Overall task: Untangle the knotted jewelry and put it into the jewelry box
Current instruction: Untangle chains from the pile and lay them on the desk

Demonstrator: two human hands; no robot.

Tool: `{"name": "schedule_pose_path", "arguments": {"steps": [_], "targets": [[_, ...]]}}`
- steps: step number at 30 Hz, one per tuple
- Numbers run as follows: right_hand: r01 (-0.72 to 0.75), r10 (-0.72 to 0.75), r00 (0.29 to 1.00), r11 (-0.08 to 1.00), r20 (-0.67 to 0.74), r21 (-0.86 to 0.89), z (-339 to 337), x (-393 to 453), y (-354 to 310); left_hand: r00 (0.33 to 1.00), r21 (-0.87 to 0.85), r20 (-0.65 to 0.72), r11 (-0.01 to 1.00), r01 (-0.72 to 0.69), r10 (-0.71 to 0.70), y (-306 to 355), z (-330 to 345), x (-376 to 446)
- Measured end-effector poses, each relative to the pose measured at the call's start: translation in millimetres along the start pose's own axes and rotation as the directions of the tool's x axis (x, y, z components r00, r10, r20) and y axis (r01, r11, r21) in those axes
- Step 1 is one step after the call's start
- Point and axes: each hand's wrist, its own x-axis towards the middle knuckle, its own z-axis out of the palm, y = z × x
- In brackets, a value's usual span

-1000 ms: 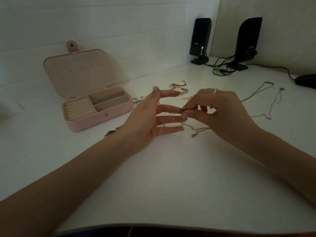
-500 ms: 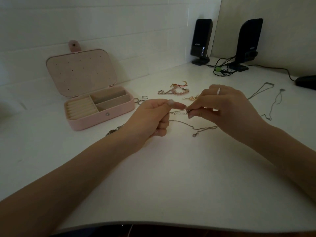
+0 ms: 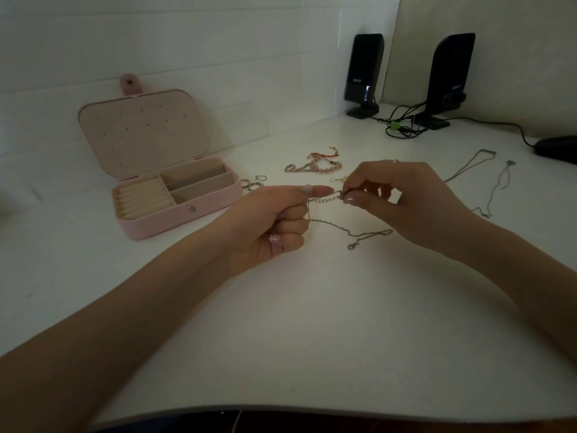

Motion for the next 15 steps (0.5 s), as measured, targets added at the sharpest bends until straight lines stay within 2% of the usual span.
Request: {"name": "schedule_pose_path", "arguments": {"steps": [3,6,10,15], "targets": [[-0.099,0.098,0.995,0.959,0.015,0.266,0.5,0.6,-6.4,0.999,-0.026,-0.020,0.999,0.026,-0.026,1.5,-0.2,-0.2],[-0.164,0.179,0.984,0.891,0.005,0.424,-0.9,2.5,-9.7,0.997,0.053,-0.081,0.999,-0.010,0.014,-0.9,0.4,-0.2],[-0.263,0.286,0.958,0.808,0.041,0.527,0.3,3.0,-9.5,0.979,0.259,-0.179,0.965,-0.047,0.095,-6.6,3.6,-0.2],[-0.277,0.298,0.953,0.794,0.050,0.541,0.9,2.9,-11.3,0.953,0.423,-0.220,0.901,-0.100,0.209,-7.1,5.7,-2.8]]}}
